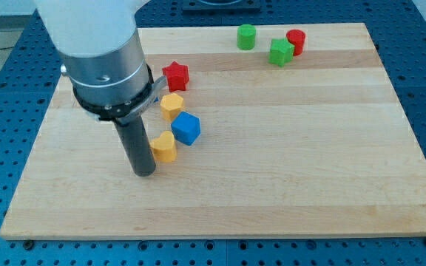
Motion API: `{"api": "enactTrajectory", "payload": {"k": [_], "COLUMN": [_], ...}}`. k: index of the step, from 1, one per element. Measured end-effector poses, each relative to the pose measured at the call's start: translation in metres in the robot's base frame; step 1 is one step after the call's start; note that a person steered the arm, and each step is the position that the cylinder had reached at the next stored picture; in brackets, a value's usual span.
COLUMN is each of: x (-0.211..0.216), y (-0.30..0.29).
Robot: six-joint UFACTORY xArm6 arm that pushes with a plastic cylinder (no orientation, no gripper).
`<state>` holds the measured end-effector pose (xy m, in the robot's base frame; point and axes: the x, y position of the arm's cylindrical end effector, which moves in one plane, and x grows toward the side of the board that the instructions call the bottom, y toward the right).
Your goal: Move green star diagonally to the green circle
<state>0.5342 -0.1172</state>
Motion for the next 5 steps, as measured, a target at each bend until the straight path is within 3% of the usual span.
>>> {"api": "enactTrajectory", "payload": {"k": [1,3,4,5], "x": [0.011,-0.019,-0.063,-0.131], "y": [0.021,0.170,0.221,0.229]}}
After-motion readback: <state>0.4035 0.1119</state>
